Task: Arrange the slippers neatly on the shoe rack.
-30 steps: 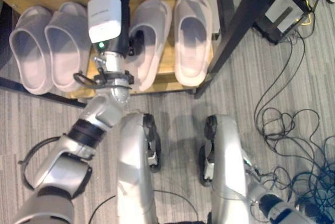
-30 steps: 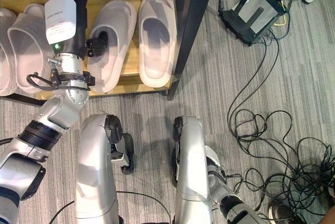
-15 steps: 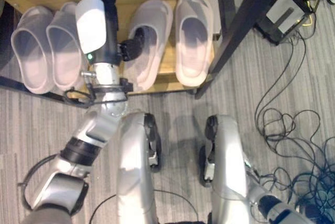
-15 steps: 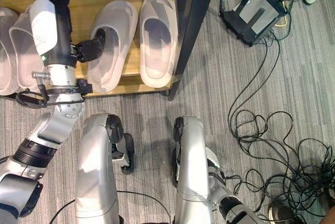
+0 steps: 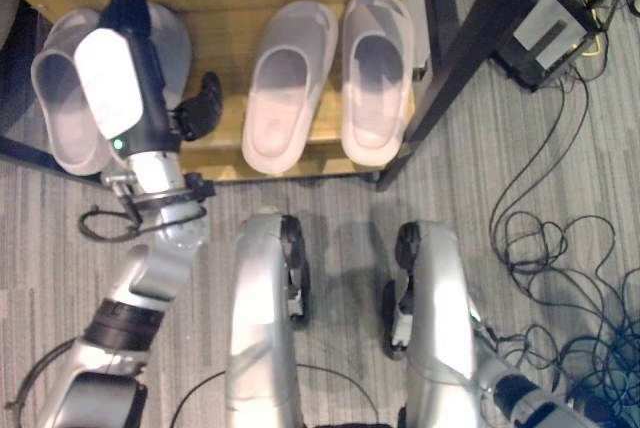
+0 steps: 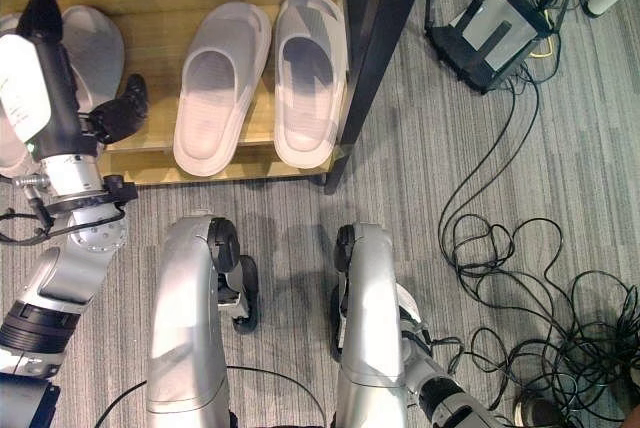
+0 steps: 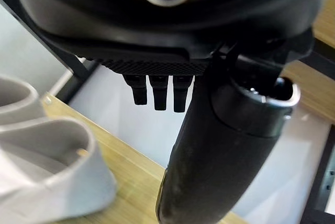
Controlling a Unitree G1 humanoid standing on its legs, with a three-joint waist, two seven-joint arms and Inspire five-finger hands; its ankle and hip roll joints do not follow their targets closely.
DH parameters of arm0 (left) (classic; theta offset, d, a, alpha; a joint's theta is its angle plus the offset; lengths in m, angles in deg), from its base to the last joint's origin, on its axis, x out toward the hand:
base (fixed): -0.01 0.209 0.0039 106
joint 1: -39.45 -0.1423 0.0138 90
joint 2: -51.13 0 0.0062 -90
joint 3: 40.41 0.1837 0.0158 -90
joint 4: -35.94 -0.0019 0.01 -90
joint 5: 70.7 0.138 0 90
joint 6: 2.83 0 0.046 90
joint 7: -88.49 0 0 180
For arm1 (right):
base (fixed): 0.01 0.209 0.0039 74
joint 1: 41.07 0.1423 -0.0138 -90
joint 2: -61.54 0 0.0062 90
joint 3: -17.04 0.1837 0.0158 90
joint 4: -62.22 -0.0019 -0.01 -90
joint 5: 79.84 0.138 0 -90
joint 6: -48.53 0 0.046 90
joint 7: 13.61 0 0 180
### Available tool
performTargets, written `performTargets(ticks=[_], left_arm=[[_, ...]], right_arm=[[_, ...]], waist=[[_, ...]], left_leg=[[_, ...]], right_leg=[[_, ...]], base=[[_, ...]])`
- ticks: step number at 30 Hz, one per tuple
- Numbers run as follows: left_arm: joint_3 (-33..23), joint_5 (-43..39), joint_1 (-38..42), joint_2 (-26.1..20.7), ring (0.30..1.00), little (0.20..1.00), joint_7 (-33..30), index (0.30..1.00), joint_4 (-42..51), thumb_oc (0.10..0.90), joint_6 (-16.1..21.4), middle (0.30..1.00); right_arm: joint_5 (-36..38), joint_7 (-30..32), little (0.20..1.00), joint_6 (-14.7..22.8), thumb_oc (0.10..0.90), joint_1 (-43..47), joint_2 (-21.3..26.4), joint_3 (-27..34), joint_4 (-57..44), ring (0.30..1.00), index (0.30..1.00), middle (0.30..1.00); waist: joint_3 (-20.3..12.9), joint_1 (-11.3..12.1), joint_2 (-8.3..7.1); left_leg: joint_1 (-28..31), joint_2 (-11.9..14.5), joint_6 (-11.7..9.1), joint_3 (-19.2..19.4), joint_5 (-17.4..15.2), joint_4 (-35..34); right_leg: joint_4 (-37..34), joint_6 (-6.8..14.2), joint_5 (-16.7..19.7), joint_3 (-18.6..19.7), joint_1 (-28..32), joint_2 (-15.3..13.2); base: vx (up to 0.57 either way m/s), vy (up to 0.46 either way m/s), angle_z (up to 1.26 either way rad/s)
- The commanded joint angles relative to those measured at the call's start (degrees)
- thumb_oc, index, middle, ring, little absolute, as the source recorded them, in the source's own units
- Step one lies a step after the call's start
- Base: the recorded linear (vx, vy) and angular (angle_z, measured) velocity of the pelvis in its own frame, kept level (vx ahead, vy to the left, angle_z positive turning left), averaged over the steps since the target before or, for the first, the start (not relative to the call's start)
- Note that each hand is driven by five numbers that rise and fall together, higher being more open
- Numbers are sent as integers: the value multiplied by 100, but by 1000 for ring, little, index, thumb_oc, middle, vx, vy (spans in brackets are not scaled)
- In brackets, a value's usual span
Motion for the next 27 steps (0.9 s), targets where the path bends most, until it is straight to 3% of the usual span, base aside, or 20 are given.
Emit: performTargets(ticks=[1, 15, 27], left_arm=[[-372, 424, 455, -291, 900, 900, -378, 900, 528, 800, 186, 900], [-202, 874, 29, -204, 900, 900, -7, 900, 438, 800, 62, 900], [96, 1050, 39, -119, 900, 900, 219, 900, 626, 800, 187, 900]], right_arm=[[-165, 183, 900, 71, 800, -253, 149, 316, -315, 900, 900, 900], [-459, 383, 900, 23, 800, -248, 317, 420, -694, 900, 900, 900], [-567, 463, 900, 27, 800, -232, 346, 386, -832, 900, 900, 900]], waist=[[-160, 111, 264], [-160, 93, 291], [-160, 52, 296]], left_leg=[[693, -389, 426, -713, -1268, 368], [693, -403, 421, -719, -1234, 330], [693, -417, 414, -709, -1191, 330]], right_leg=[[-479, -540, 698, 112, -176, 21], [-538, -570, 725, 111, -176, 44], [-540, -586, 720, 98, -176, 35]], base=[[0, 0, 0], [0, 0, 0], [0, 0, 0]])
